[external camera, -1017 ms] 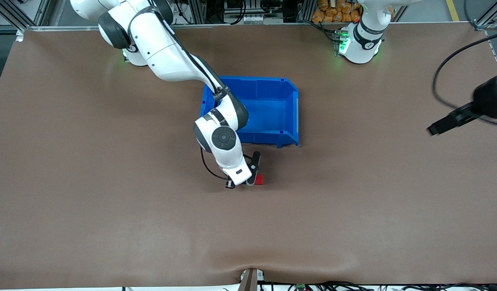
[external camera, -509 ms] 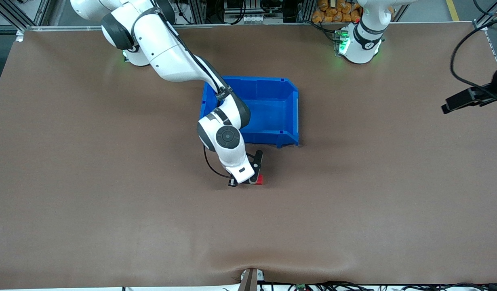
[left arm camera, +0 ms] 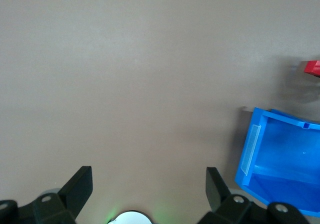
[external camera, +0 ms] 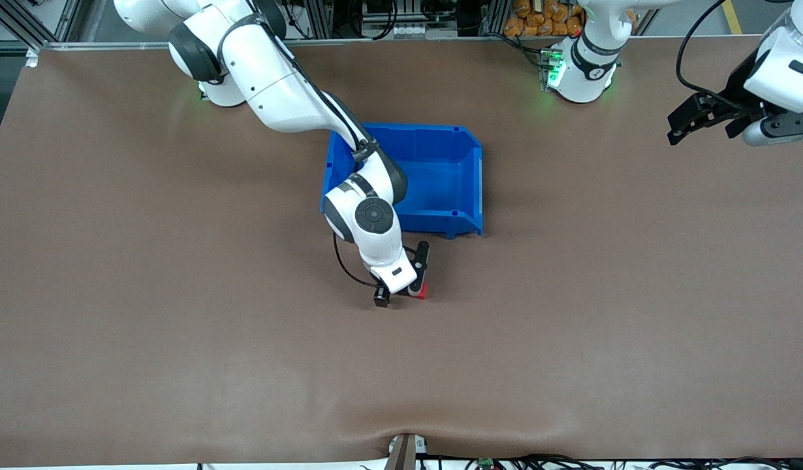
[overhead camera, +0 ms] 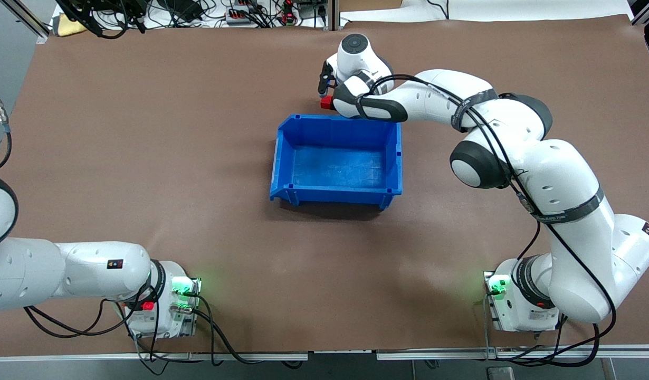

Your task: Attach green and red cubes to black cube

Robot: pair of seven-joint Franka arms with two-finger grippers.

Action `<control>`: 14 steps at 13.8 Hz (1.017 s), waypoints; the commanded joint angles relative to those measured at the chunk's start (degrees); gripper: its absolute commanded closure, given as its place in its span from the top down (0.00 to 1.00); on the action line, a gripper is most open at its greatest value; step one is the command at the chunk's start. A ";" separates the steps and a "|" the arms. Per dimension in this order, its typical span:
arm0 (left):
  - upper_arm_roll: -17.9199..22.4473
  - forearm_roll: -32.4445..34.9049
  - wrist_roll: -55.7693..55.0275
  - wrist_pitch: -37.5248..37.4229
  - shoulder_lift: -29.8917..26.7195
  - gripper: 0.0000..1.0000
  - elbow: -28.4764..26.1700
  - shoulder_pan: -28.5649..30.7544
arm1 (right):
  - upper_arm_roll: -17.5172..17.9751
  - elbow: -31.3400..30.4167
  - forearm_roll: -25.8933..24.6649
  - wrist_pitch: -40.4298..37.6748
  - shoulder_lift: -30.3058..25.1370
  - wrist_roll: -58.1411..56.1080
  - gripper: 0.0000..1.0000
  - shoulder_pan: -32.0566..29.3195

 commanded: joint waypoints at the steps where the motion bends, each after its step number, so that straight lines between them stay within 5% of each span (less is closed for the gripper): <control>1: 0.57 0.28 1.10 -0.57 -0.43 1.00 -0.36 -0.24 | -0.15 -0.22 -1.01 -0.58 -2.10 1.50 1.00 -0.55; 8: 0.21 0.11 0.40 -3.56 -1.22 1.00 4.38 -0.16 | -0.06 -3.66 -0.22 -5.40 -11.60 0.62 1.00 -5.02; 14: -0.13 0.11 0.21 -4.96 -1.04 1.00 4.29 -0.24 | -0.85 -3.65 -0.04 -22.00 -21.87 -0.17 1.00 -13.11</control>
